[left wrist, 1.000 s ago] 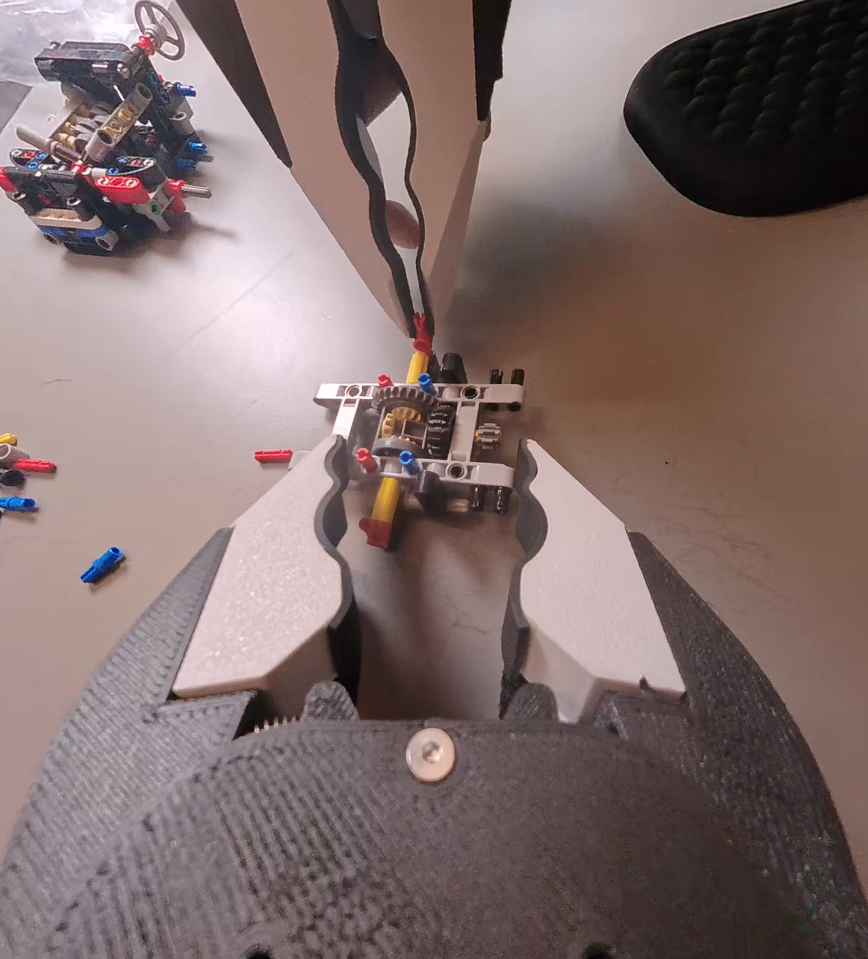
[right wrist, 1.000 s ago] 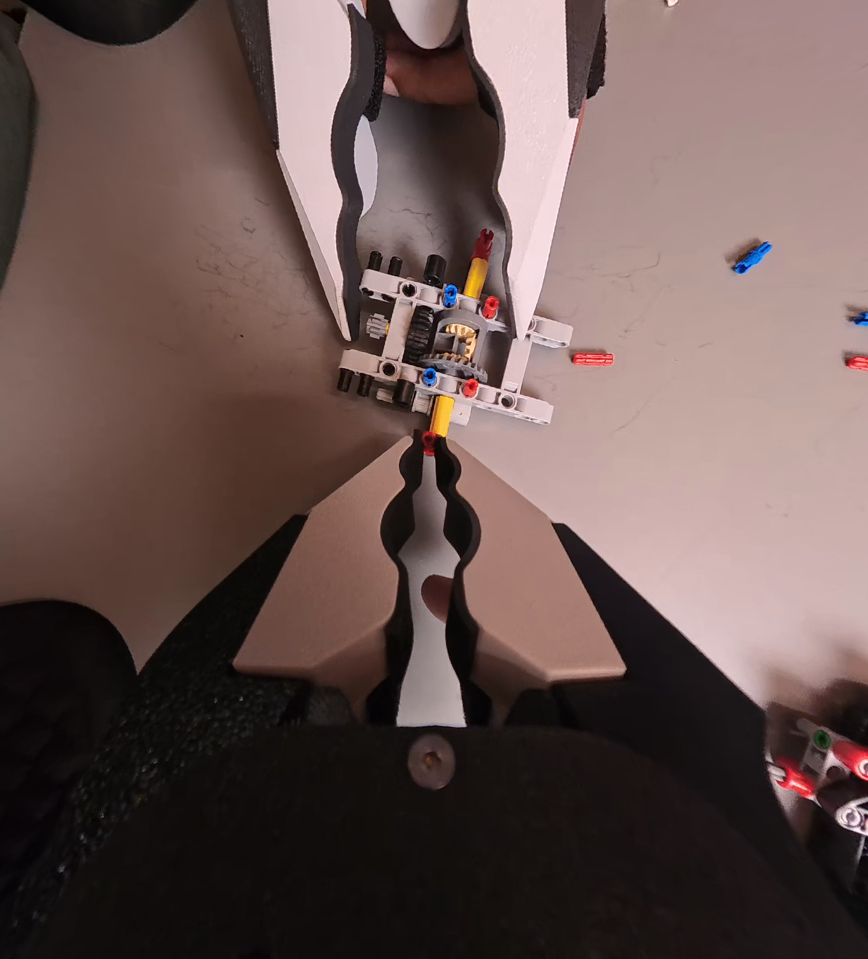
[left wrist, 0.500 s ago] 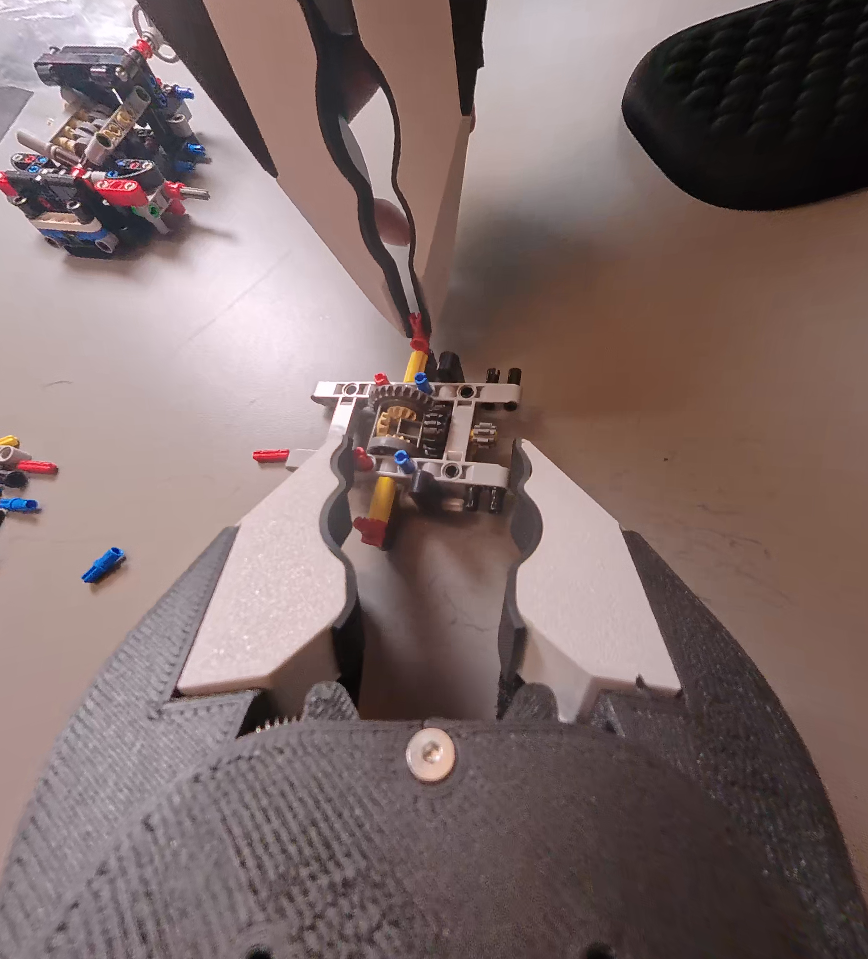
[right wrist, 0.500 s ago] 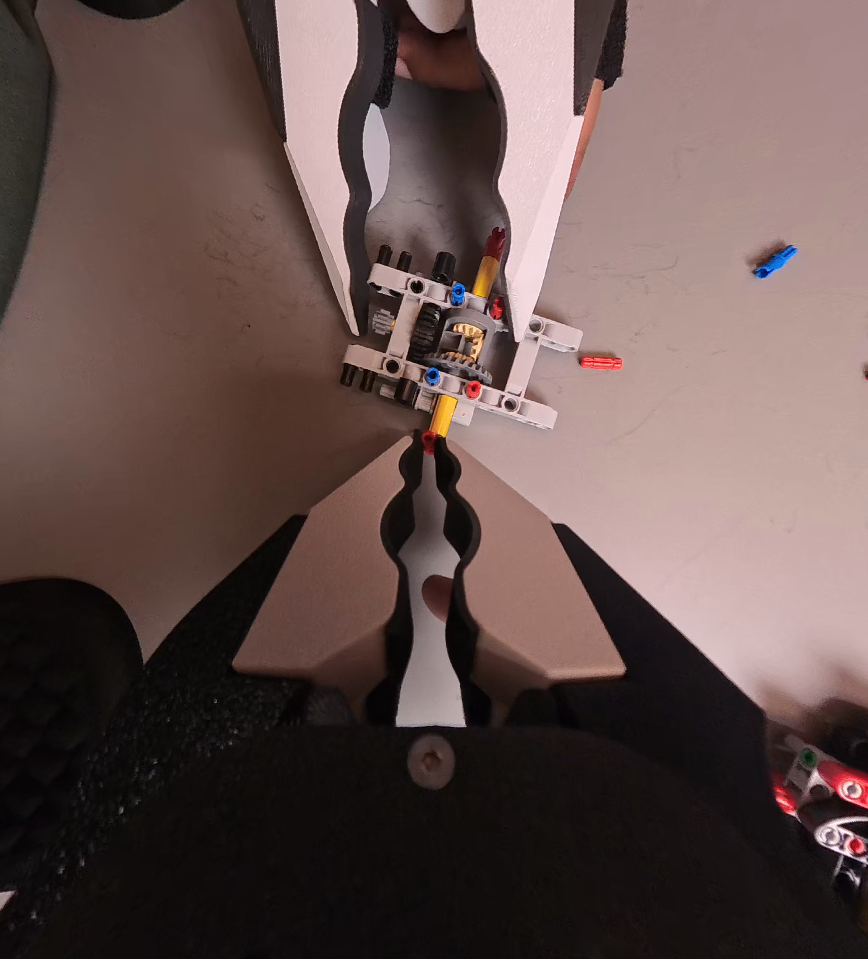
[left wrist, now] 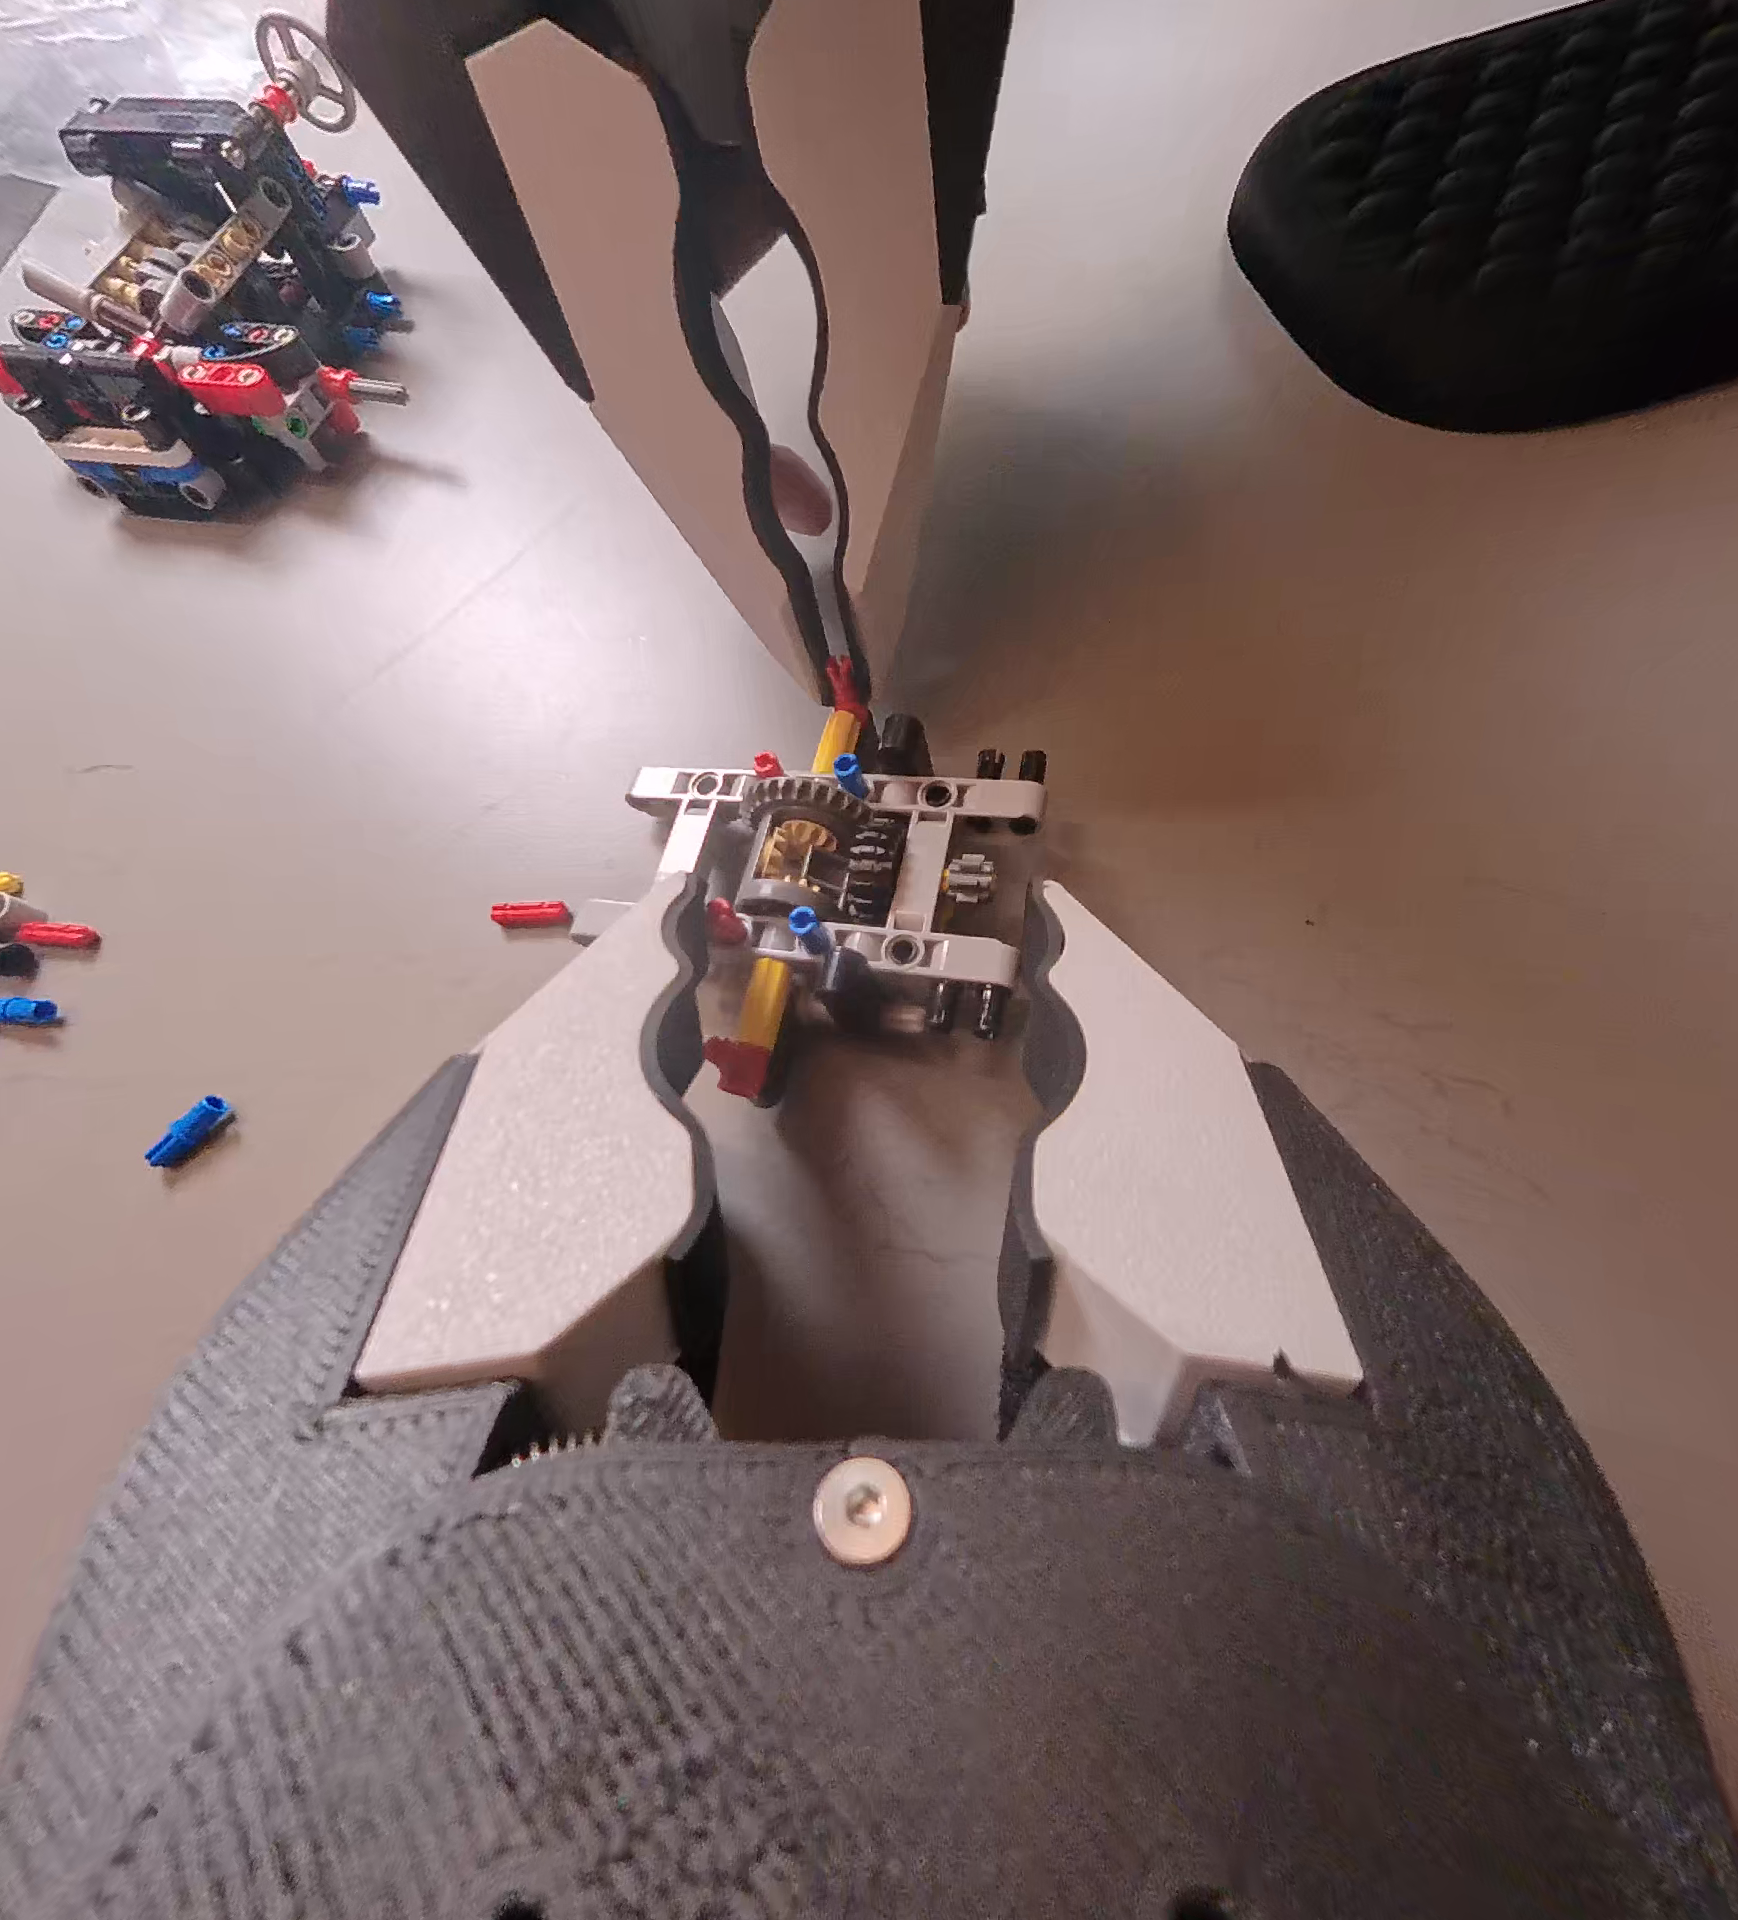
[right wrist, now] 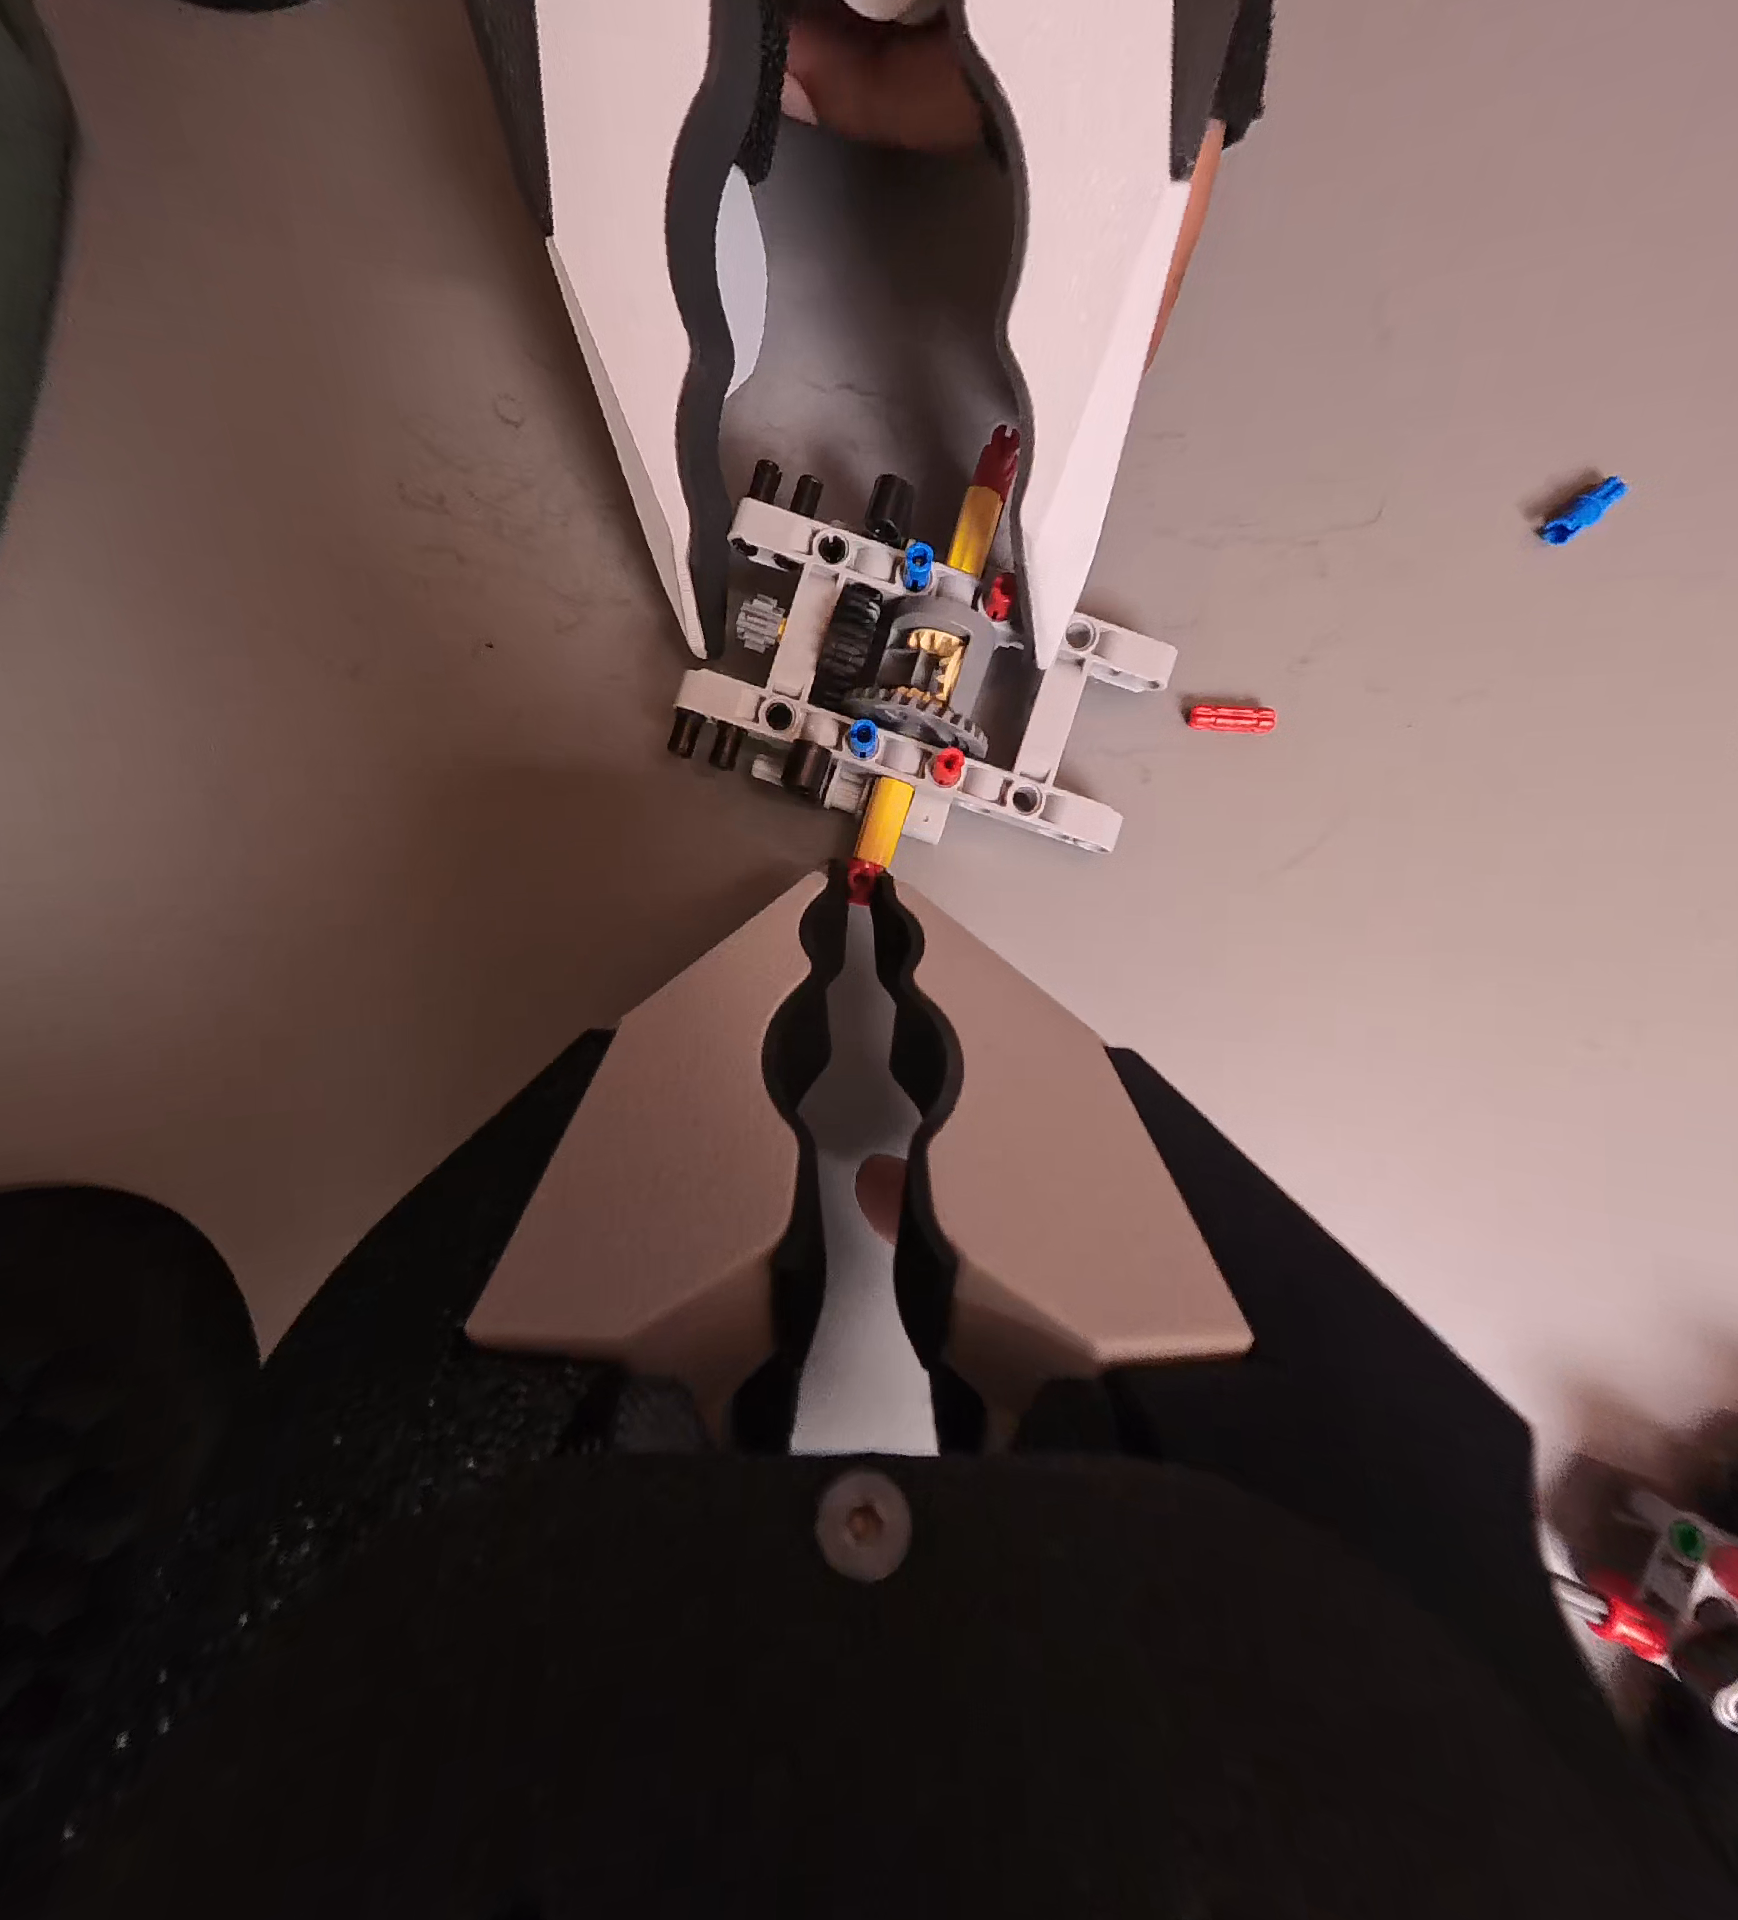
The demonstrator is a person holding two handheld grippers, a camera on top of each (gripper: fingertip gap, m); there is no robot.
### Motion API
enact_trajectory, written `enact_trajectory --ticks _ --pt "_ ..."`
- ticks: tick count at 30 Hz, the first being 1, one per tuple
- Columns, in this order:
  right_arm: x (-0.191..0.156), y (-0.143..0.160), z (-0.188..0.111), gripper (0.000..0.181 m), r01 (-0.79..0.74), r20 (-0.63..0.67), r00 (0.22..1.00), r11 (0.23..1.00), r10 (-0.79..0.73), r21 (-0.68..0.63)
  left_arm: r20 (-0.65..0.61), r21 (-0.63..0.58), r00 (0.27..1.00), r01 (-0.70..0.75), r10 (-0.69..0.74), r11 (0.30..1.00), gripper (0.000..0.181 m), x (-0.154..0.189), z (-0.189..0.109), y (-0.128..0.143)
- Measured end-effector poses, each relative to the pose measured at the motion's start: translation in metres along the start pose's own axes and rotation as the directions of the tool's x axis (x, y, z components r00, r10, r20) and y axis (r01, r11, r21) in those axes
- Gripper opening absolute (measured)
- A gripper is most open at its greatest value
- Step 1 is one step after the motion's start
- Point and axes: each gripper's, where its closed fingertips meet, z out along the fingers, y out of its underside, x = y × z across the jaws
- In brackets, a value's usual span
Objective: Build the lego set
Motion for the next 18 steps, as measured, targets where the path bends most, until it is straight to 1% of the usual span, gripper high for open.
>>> enact_trajectory --ticks 3,5,7,11,14,18 --pt "0.0008 -0.0005 0.0001 0.005 0.003 -0.038 0.999 1.000 -0.003 -0.018 0.006 -0.002 1.000 -0.002 0.002 1.000 0.059 -0.0002 -0.0001 0.0003" --pt "0.0028 -0.0008 0.0001 0.005 -0.017 -0.096 0.995 0.999 0.014 -0.027 0.013 -0.005 1.000 0.002 -0.002 1.000 0.059 -0.0008 -0.0007 0.0007" --pt "0.0033 -0.0010 0.0000 0.005 -0.057 -0.153 0.987 0.998 0.053 -0.023 0.018 -0.015 1.000 -0.001 0.002 1.000 0.059 -0.0001 -0.0009 0.0011" --pt "0.0038 -0.0010 -0.0001 0.005 -0.175 -0.238 0.954 0.984 0.180 0.044 0.028 -0.028 1.000 -0.008 0.009 1.000 0.059 0.0007 -0.0009 0.0014" --pt "0.0032 -0.0009 0.0000 0.004 -0.210 -0.270 0.938 0.976 0.219 0.065 0.034 -0.038 0.999 -0.012 0.013 0.999 0.059 0.0017 -0.0007 0.0016" --pt "0.0037 -0.0007 0.0001 0.005 -0.271 -0.293 0.916 0.961 0.274 0.052 0.051 -0.045 0.999 -0.013 0.016 0.999 0.059 0.0022 -0.0005 0.0018"
